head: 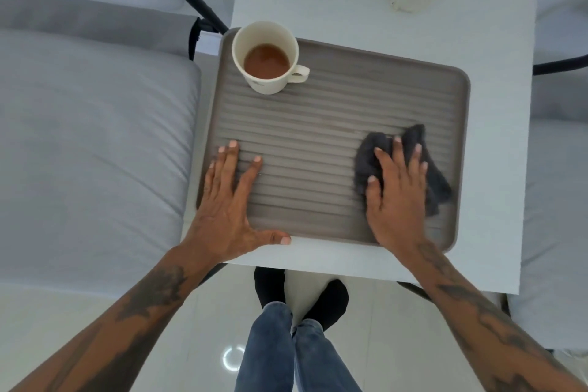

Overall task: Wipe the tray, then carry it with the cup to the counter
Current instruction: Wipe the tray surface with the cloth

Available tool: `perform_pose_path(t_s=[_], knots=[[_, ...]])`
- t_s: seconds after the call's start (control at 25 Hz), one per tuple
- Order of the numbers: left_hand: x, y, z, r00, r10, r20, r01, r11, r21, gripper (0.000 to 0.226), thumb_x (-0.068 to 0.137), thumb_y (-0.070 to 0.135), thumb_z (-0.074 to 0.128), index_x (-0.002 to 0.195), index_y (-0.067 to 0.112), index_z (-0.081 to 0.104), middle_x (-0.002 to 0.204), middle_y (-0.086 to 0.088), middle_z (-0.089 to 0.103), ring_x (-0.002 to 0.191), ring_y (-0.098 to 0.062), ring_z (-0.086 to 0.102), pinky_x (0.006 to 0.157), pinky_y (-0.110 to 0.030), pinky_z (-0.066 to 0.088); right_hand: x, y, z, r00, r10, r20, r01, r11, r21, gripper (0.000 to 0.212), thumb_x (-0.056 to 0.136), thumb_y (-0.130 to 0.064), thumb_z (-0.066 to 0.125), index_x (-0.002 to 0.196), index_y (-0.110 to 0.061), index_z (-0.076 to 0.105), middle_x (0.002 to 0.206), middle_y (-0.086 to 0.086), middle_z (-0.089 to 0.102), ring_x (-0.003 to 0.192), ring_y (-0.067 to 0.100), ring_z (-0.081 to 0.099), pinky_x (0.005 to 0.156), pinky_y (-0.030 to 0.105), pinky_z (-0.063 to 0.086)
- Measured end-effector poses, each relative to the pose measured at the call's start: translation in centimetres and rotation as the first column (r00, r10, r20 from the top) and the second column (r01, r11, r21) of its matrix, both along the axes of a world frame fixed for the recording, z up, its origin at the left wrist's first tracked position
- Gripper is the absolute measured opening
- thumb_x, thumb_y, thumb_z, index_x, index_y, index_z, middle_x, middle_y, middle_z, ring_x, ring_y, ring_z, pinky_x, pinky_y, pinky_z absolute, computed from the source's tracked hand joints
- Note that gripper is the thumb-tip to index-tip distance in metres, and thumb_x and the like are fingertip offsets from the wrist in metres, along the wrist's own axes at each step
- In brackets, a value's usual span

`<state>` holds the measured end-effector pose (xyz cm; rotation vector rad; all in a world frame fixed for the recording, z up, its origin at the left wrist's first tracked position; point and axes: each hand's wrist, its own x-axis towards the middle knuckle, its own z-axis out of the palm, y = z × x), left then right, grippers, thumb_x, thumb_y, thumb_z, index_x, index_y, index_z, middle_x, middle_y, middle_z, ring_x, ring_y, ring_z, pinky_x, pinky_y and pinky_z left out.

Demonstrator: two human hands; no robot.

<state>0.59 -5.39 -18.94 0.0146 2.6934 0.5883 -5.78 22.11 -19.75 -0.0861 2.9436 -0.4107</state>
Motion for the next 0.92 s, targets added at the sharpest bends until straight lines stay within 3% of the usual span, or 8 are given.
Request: perform_pose_path(t_s=[0.16,0.28,0.36,0.52,0.68,0.72,0.8,0.92], knots=[[0.0,0.2,-0.2,1.0,0.017,-0.012,-0.017,1.0,-0.005,0.142,0.049,0.101,0.044,0.158,0.015,0.009,0.166,-0.016,-0.01,0.153,-0.028,-0.014,0.123,-0.05,-0.001,-0.7,-10.6,-0.1,0.914,0.399,-0.077,-0.406,0.903,-0.144,0.039,0.098,-0.021,0.043,0.135,-0.017,0.054,0.152,0.007,0.045,0.149,0.034,0.025,0.121,0.054,0.018],[0.0,0.2,-0.4,0.998,0.059,-0.01,-0.059,0.998,0.016,0.15,0.046,0.102,0.045,0.157,0.009,0.005,0.166,-0.014,-0.007,0.154,-0.026,-0.01,0.124,-0.049,0.001,-1.9,-12.3,0.2,0.893,0.445,-0.058,-0.449,0.88,-0.157,0.036,0.1,-0.022,0.042,0.134,-0.022,0.052,0.148,0.001,0.05,0.147,0.026,0.03,0.123,0.047,0.019],[0.0,0.1,-0.3,0.997,0.075,-0.003,-0.075,0.996,0.038,0.151,0.045,0.1,0.049,0.157,0.011,0.002,0.167,-0.011,-0.009,0.153,-0.023,-0.014,0.124,-0.047,-0.001,-2.7,-9.1,0.6,0.93,0.366,-0.034,-0.367,0.923,-0.118,0.034,0.099,-0.024,0.042,0.132,-0.024,0.052,0.142,0.004,0.054,0.142,0.024,0.038,0.122,0.043,0.021],[0.1,0.0,-0.2,0.999,0.043,0.005,-0.043,0.998,0.042,0.15,0.046,0.1,0.049,0.157,0.013,-0.004,0.166,-0.009,-0.016,0.152,-0.021,-0.022,0.123,-0.045,-0.006,-3.4,1.5,1.6,0.999,-0.027,-0.024,0.025,0.996,-0.081,0.038,0.094,-0.029,0.039,0.129,-0.021,0.052,0.127,0.012,0.058,0.12,0.033,0.051,0.105,0.043,0.043],[0.1,0.1,-0.5,1.0,0.028,-0.005,-0.028,0.999,0.032,0.15,0.047,0.101,0.045,0.157,0.011,-0.004,0.166,-0.011,-0.016,0.152,-0.023,-0.021,0.123,-0.047,-0.005,-2.1,1.5,1.4,0.965,-0.262,0.003,0.26,0.956,-0.134,0.039,0.098,-0.021,0.043,0.136,-0.02,0.048,0.143,0.017,0.046,0.134,0.033,0.04,0.114,0.045,0.035],[0.2,0.2,-0.5,1.0,0.026,-0.007,-0.026,0.999,0.03,0.15,0.047,0.101,0.045,0.157,0.011,-0.004,0.166,-0.011,-0.016,0.152,-0.023,-0.021,0.123,-0.047,-0.005,-1.9,-0.7,1.1,0.974,-0.228,-0.002,0.224,0.958,-0.179,0.039,0.098,-0.018,0.044,0.138,-0.019,0.048,0.147,0.017,0.042,0.139,0.032,0.036,0.118,0.045,0.03],[0.2,0.3,-0.5,0.999,0.028,-0.019,-0.028,0.999,0.023,0.151,0.046,0.101,0.046,0.157,0.011,-0.003,0.166,-0.011,-0.014,0.152,-0.023,-0.019,0.124,-0.046,-0.006,-1.5,-6.7,0.4,0.998,0.02,-0.059,-0.035,0.965,-0.259,0.039,0.097,-0.011,0.046,0.135,-0.016,0.051,0.151,0.009,0.043,0.145,0.03,0.029,0.121,0.047,0.023],[0.0,0.5,-0.9,0.998,0.057,-0.023,-0.056,0.998,0.022,0.154,0.044,0.102,0.045,0.156,0.006,-0.001,0.166,-0.015,-0.006,0.154,-0.025,-0.011,0.125,-0.047,-0.001,-0.6,-14.6,-0.3,0.938,0.342,-0.064,-0.346,0.896,-0.278,0.045,0.092,-0.007,0.05,0.136,-0.014,0.051,0.154,0.002,0.042,0.15,0.028,0.02,0.124,0.046,0.013]])
